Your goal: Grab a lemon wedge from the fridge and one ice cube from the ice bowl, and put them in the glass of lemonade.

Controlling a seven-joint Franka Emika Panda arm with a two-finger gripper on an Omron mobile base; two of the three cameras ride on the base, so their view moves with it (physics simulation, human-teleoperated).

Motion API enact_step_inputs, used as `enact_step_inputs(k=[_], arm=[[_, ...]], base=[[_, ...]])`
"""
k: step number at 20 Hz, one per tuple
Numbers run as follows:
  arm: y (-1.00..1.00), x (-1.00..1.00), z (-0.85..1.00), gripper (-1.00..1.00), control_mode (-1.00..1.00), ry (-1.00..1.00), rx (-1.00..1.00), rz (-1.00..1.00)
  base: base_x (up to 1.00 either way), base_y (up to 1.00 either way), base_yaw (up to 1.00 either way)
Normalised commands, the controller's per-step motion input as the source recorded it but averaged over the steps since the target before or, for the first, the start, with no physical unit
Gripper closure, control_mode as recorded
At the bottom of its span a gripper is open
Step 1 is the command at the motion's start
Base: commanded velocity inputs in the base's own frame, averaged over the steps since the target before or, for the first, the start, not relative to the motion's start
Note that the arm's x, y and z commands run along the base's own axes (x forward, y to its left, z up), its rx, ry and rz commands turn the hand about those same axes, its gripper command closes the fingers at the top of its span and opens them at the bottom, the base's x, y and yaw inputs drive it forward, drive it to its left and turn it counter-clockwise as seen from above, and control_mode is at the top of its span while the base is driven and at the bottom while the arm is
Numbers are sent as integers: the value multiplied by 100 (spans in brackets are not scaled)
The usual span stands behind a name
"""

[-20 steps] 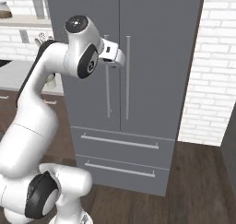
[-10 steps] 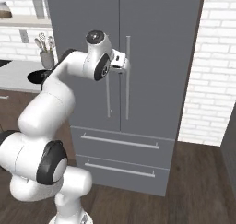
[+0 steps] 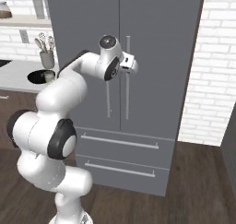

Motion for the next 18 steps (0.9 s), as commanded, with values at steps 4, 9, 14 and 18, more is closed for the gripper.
enact_step_inputs(k=[4, 9, 14, 18], arm=[[-4, 28, -22, -100, -100, 0, 0, 0], [0, 56, -33, -100, -100, 0, -3, 0], [0, 58, -19, -100, -100, 0, 0, 0], [0, 53, -18, -100, -100, 0, 0, 0]], base=[[0, 0, 0], [0, 0, 0], [0, 0, 0], [0, 0, 0]])
